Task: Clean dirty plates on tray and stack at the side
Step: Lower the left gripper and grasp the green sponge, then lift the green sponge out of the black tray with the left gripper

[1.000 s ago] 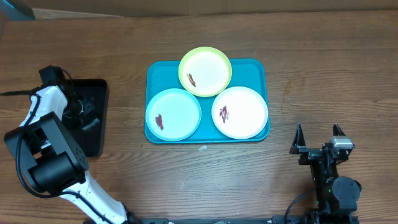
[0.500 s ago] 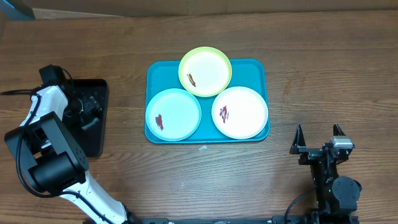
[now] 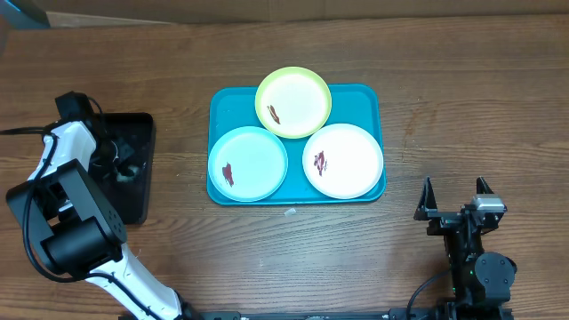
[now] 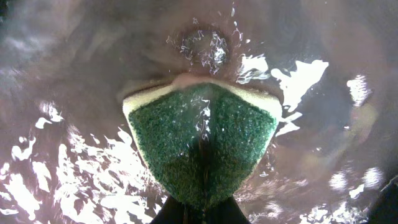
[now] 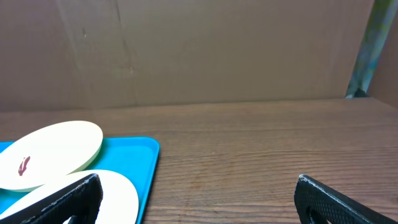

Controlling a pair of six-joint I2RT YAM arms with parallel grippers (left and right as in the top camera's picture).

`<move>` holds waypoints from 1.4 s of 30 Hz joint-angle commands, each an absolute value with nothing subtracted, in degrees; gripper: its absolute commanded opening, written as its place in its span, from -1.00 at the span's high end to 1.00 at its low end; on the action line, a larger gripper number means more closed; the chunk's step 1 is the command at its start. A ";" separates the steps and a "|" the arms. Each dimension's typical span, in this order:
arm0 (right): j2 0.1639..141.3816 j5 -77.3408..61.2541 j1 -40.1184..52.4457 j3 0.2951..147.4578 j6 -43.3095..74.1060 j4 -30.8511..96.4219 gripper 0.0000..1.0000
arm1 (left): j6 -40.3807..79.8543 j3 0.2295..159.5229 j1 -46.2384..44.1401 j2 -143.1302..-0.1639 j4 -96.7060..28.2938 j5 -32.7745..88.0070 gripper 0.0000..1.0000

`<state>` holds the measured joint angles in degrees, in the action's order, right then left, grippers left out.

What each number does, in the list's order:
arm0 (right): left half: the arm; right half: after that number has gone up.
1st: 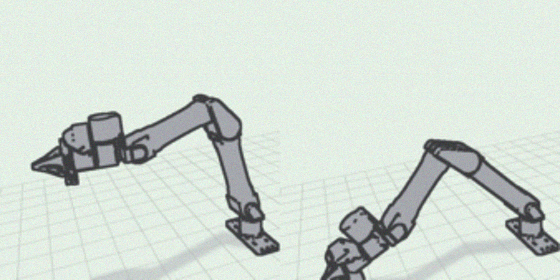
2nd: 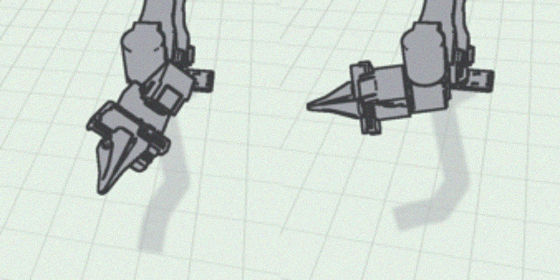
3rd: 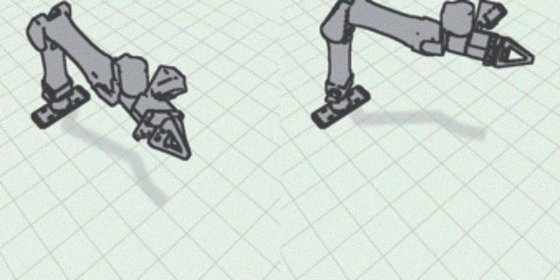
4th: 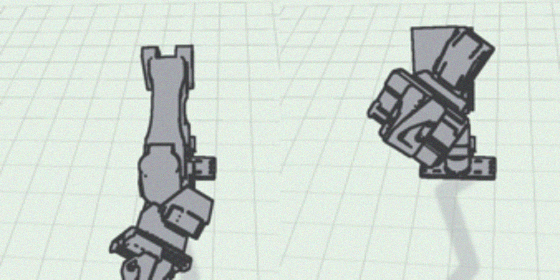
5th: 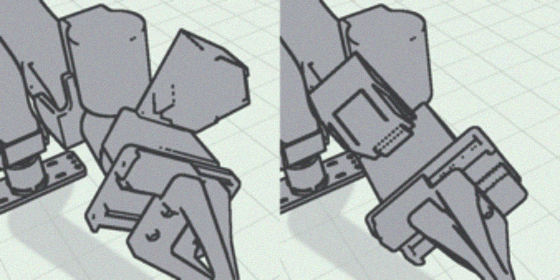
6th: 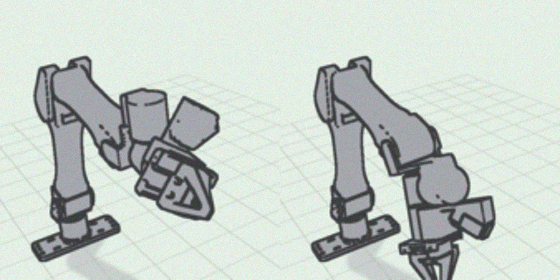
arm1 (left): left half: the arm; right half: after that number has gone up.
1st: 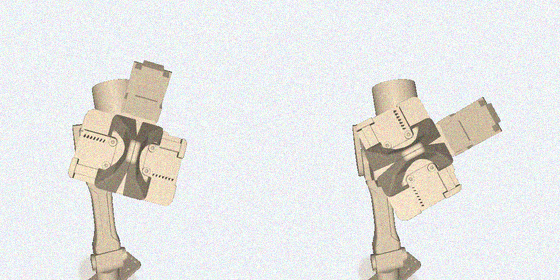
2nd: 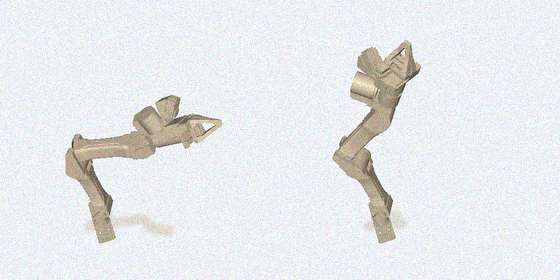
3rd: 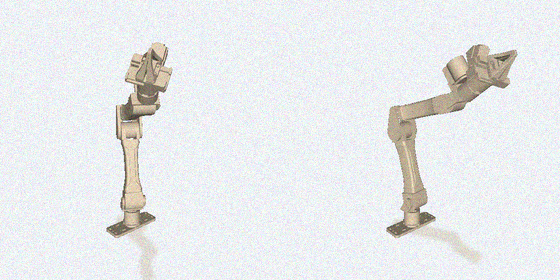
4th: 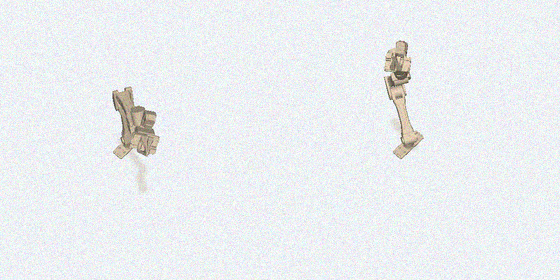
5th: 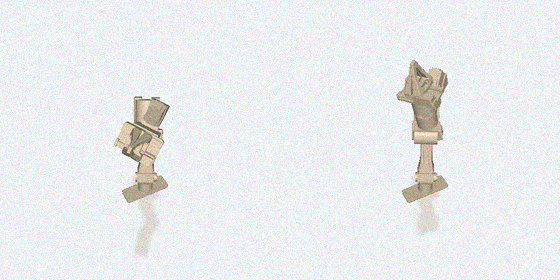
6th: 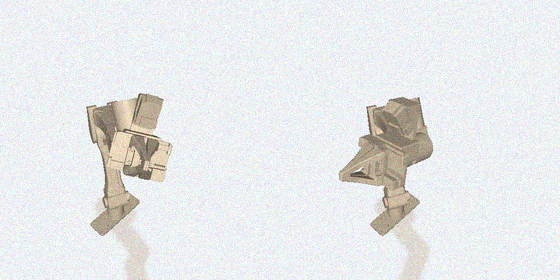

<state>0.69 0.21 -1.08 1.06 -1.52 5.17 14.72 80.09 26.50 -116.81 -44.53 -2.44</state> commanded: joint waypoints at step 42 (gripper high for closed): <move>0.16 0.16 -0.82 0.47 -1.76 4.84 -1.00 | 8.78 122.34 32.25 -117.82 -80.49 10.70 0.92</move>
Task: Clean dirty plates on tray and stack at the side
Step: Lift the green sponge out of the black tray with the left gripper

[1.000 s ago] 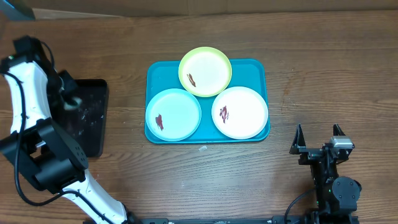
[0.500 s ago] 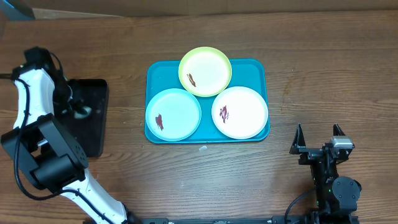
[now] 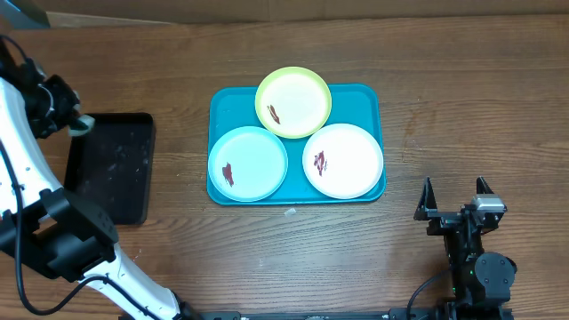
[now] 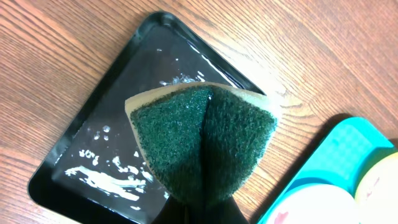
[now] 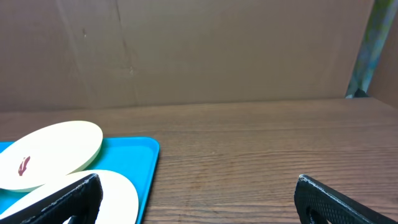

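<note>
Three dirty plates sit on the blue tray (image 3: 373, 98): a yellow-green plate (image 3: 293, 101) at the back, a light blue plate (image 3: 248, 164) front left, a white plate (image 3: 343, 160) front right, each with a red smear. My left gripper (image 3: 78, 124) is raised above the black basin's (image 3: 111, 169) far left corner, shut on a folded green sponge (image 4: 204, 142). My right gripper (image 3: 456, 197) rests open on the table right of the tray, nothing between its fingers (image 5: 62, 200).
The black basin (image 4: 106, 149) holds water and foam at the table's left. A small white scrap (image 3: 289, 212) lies on the wood just in front of the tray. Bare wooden table lies between basin and tray and around the right arm.
My left gripper was down in the basin with the sponge in the water; now it is lifted above the basin's far left corner, still shut on the sponge. The right arm has not moved.
</note>
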Controlling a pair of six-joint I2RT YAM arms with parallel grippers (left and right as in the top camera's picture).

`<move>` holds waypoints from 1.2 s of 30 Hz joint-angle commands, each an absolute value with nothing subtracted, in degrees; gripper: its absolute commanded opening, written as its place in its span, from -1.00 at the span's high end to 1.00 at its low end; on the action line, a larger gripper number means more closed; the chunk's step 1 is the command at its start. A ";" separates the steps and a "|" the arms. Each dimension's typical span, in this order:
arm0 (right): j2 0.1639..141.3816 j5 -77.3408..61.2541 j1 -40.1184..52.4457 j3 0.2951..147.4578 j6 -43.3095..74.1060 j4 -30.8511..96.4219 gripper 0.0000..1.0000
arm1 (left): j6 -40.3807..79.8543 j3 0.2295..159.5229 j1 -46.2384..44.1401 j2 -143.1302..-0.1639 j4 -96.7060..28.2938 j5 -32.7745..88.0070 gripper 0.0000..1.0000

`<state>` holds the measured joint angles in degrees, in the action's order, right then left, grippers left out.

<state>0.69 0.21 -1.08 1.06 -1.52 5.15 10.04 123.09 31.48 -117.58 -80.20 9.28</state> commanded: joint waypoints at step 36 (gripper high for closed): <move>0.16 0.16 -0.82 0.47 -1.76 4.84 -1.00 | 19.51 106.78 47.59 -120.05 -86.70 65.41 0.92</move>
